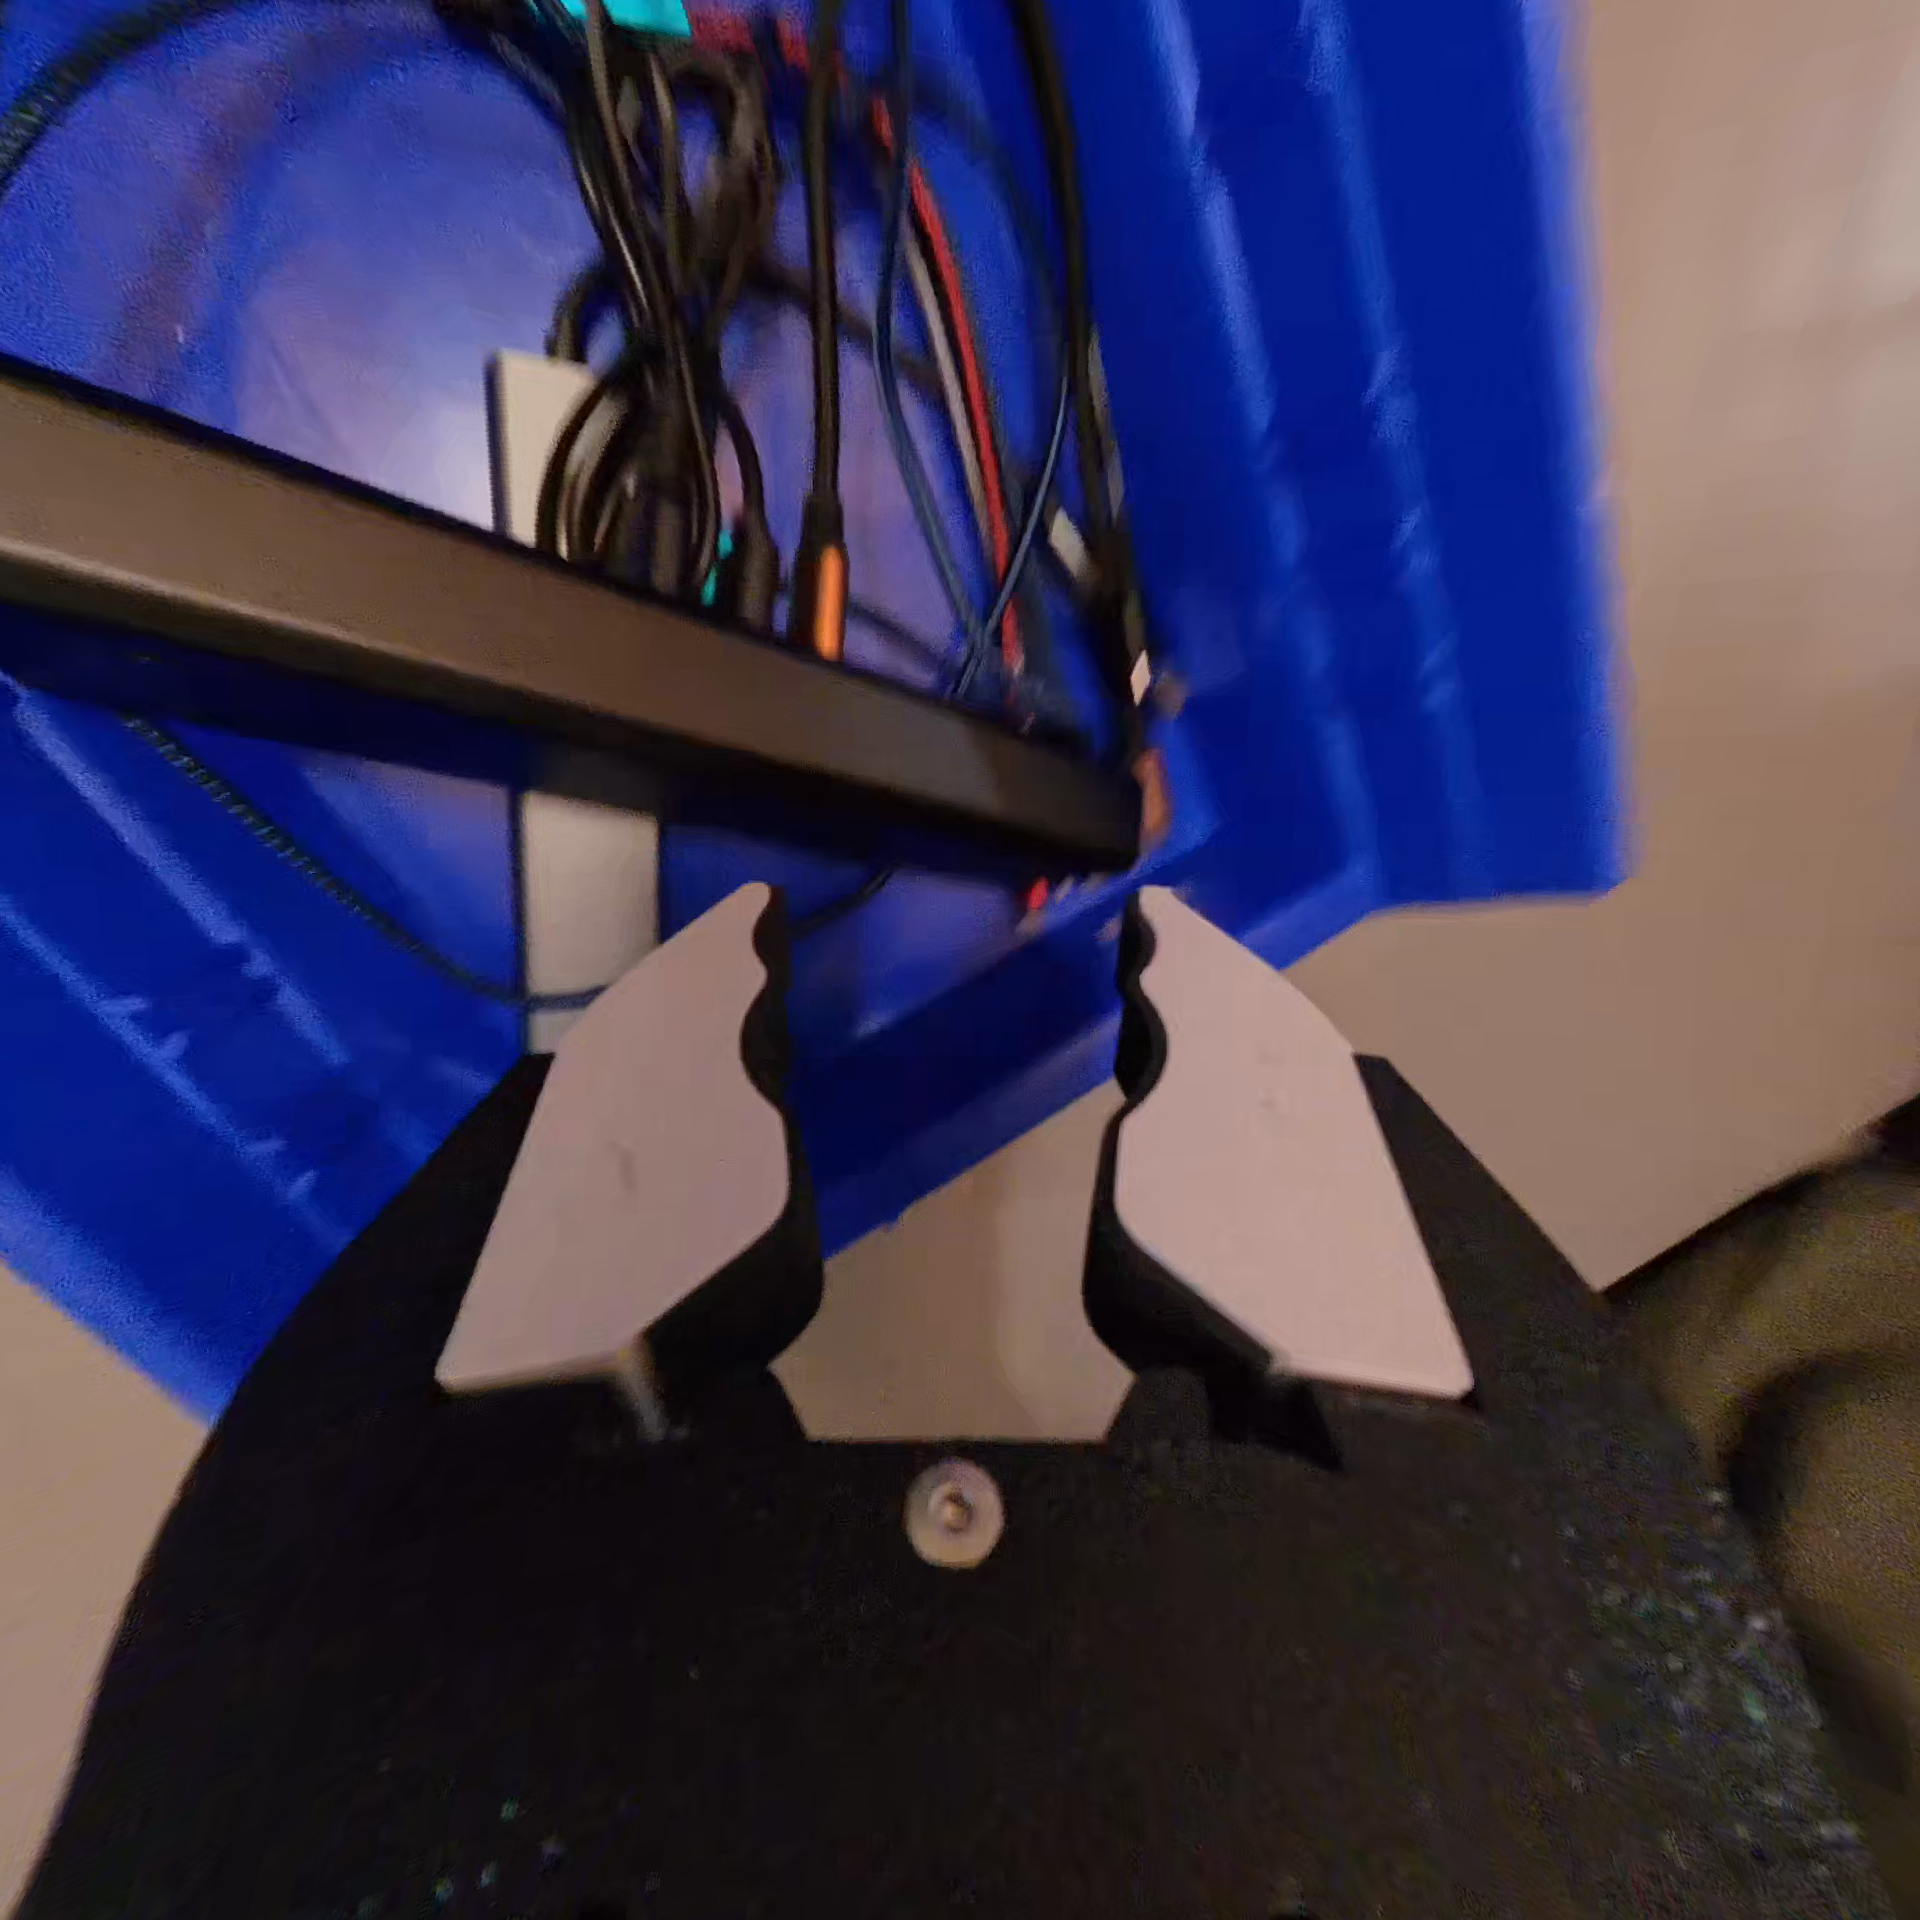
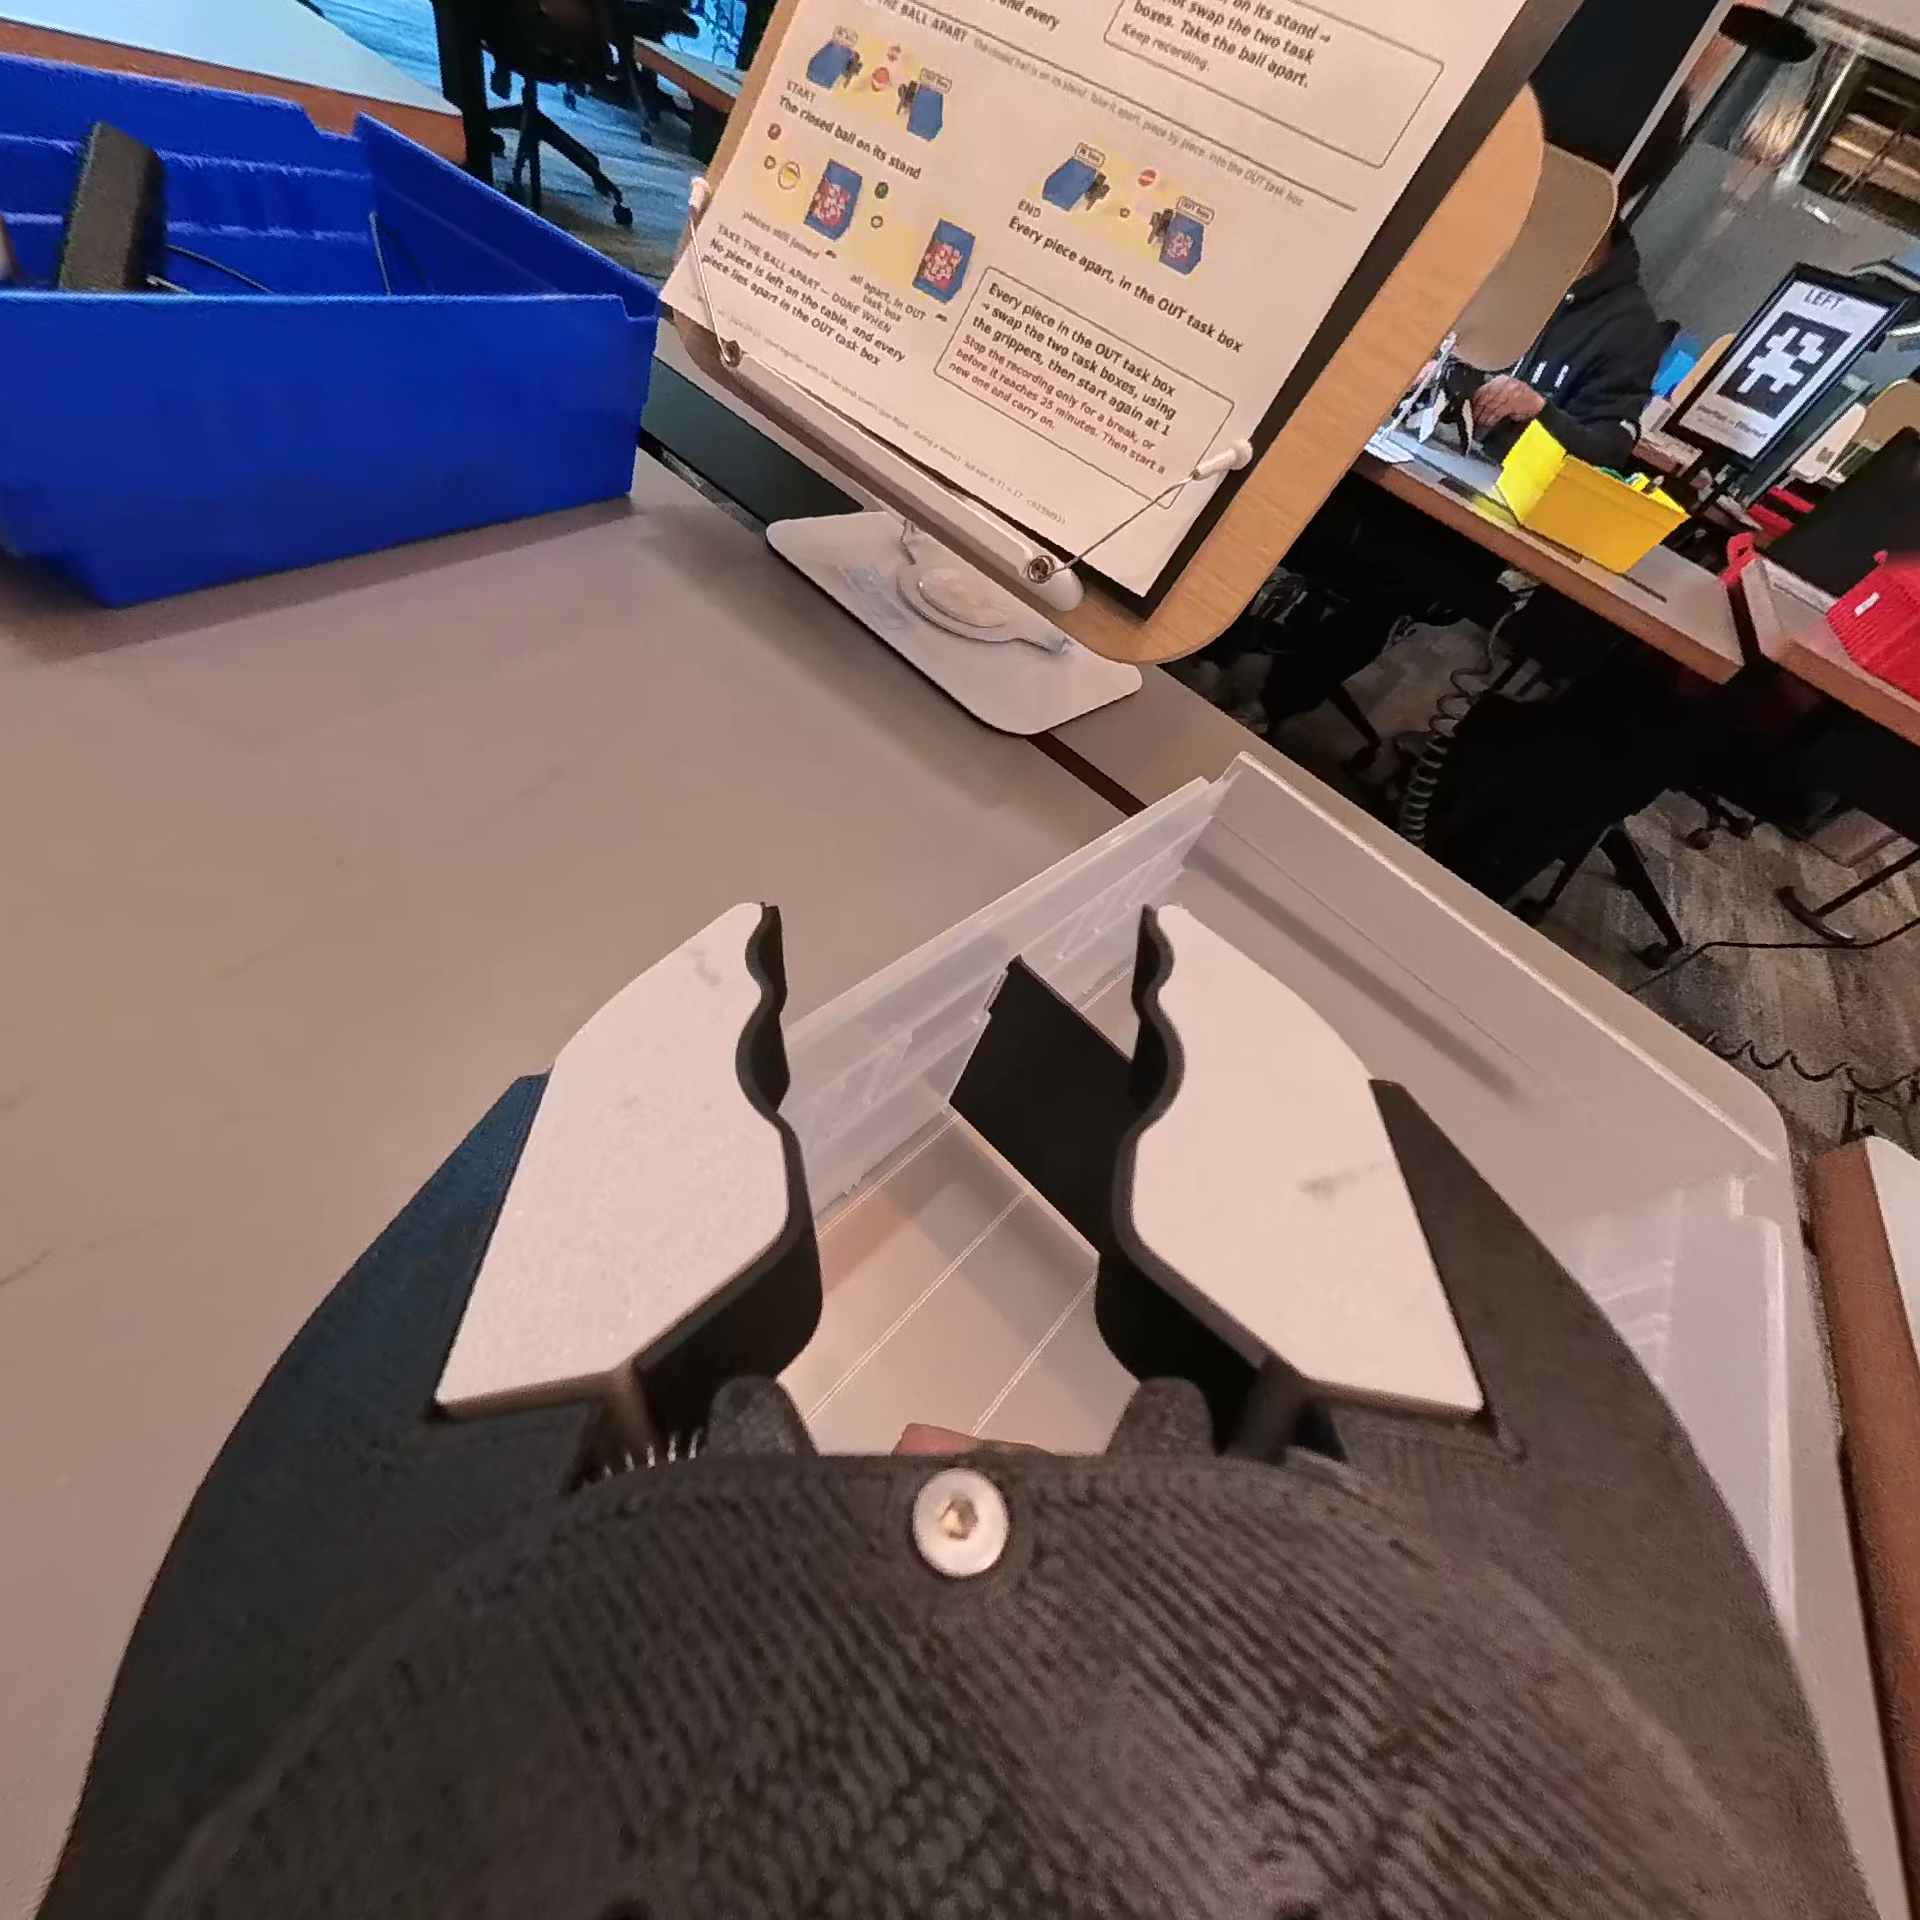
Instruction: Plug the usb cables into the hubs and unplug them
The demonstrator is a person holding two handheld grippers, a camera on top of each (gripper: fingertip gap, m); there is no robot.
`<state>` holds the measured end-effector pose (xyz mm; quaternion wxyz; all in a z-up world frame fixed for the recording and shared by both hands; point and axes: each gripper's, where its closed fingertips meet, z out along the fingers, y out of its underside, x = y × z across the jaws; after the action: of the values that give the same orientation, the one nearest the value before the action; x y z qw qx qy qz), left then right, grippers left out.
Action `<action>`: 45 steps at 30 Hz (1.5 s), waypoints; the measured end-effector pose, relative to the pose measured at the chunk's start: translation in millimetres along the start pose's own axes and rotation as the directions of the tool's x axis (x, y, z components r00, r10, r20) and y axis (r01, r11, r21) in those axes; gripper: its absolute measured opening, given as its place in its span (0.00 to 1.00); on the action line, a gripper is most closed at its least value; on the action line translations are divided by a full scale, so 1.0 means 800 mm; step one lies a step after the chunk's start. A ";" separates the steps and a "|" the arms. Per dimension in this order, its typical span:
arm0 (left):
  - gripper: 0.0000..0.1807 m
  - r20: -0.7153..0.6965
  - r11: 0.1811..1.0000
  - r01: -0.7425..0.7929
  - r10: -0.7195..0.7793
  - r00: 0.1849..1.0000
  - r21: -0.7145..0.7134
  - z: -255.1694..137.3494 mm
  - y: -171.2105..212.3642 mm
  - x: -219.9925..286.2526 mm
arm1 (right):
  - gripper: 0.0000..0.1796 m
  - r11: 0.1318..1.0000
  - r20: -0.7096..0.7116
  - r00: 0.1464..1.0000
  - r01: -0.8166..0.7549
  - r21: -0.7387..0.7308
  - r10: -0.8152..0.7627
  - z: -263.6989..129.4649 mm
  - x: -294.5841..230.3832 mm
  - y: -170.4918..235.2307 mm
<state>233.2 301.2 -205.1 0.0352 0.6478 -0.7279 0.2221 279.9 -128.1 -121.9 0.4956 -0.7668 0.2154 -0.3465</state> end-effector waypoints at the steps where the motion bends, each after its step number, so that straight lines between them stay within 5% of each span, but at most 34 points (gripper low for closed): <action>1: 0.32 -0.038 0.992 0.102 -0.099 0.994 0.078 -0.001 -0.015 -0.002 | 0.36 1.000 0.000 1.000 0.002 0.004 -0.002 -0.002 0.001 -0.001; 5: 0.38 -0.130 0.921 0.370 -0.355 0.926 0.119 0.012 -0.027 -0.016 | 0.36 1.000 0.004 1.000 -0.015 0.012 0.015 -0.005 0.003 -0.002; 13: 0.41 -0.284 0.793 0.592 -0.540 0.792 0.143 0.046 -0.025 -0.017 | 0.36 0.998 0.024 0.999 -0.049 0.027 0.048 -0.009 0.005 -0.002; 22: 0.37 -0.364 0.728 0.611 -0.502 0.784 0.310 0.049 -0.044 -0.023 | 0.36 0.998 0.065 0.996 -0.055 0.041 0.053 -0.007 -0.007 -0.006; 28: 0.35 -0.392 0.770 0.433 -0.258 0.883 0.468 0.025 -0.052 -0.001 | 0.35 0.998 0.079 0.996 -0.036 0.048 0.032 -0.006 -0.018 -0.013; 35: 0.34 -0.374 0.579 0.226 0.149 0.915 0.783 -0.052 -0.058 0.048 | 0.35 0.998 0.132 0.991 -0.003 0.066 -0.006 0.001 -0.052 -0.029; 45: 0.34 -0.454 0.348 0.308 0.508 0.732 0.886 -0.161 -0.036 0.147 | 0.35 0.969 0.338 0.940 -0.131 0.210 0.054 0.001 -0.158 -0.099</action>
<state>211.4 237.8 -41.6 -0.0947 0.3690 -0.4425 0.8118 194.9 -9.5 -90.8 0.6255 -0.7404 0.1241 -0.2123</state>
